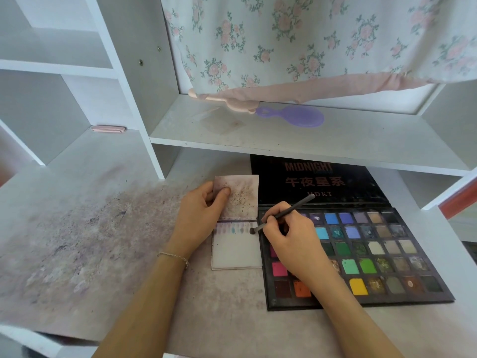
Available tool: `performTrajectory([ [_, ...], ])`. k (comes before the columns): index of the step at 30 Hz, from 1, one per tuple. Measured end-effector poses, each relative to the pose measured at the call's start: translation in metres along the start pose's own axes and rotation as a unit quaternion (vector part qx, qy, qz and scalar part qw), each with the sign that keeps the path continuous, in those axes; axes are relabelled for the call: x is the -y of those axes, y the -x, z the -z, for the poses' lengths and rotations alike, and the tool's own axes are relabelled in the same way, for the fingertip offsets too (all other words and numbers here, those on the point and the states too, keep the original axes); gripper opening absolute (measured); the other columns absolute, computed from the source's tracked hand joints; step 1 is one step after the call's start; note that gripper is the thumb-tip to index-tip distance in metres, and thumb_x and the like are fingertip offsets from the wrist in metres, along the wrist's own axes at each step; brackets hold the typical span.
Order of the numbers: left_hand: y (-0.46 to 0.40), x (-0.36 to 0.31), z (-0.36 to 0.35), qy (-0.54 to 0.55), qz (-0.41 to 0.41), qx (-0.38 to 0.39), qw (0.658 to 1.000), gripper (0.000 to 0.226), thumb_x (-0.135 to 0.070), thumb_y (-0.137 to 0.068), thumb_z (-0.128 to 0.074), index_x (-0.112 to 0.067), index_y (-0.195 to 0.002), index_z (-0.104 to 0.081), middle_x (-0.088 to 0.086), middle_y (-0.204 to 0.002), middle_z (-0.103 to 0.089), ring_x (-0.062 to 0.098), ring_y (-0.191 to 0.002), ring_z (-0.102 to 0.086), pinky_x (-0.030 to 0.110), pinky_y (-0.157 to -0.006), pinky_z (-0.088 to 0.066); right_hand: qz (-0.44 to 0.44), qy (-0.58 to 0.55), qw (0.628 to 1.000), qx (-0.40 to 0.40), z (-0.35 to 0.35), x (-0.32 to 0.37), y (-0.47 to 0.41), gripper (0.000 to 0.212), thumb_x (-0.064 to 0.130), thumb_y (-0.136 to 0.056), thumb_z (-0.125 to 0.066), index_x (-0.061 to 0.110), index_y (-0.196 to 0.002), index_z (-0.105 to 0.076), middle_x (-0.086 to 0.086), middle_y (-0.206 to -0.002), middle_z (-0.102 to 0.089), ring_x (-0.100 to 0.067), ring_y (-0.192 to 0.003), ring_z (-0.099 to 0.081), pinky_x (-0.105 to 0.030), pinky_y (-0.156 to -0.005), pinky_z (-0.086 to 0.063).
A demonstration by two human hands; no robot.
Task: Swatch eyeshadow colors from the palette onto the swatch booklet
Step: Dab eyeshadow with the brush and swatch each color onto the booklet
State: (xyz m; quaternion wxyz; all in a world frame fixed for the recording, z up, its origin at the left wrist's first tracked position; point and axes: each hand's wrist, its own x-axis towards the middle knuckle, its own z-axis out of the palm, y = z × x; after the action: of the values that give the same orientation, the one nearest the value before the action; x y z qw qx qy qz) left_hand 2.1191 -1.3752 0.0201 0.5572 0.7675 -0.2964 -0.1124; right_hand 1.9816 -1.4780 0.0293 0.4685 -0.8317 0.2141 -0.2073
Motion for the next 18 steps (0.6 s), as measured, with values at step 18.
performTrajectory([
  [18, 0.0005, -0.0016, 0.001, -0.01, -0.006, -0.001, 1.0, 0.025, -0.025, -0.09, -0.054, -0.002, -0.093, -0.064, 0.019, -0.087, -0.069, 0.035, -0.081, -0.064, 0.049, -0.073, -0.053, 0.003, 0.013, 1.0, -0.004, -0.0003, 0.0001, 0.0002, 0.024, 0.012, -0.089, -0.048, 0.028, -0.073, -0.049, 0.009, -0.056, -0.049, 0.007, -0.051, -0.05, -0.008, -0.045, -0.037],
])
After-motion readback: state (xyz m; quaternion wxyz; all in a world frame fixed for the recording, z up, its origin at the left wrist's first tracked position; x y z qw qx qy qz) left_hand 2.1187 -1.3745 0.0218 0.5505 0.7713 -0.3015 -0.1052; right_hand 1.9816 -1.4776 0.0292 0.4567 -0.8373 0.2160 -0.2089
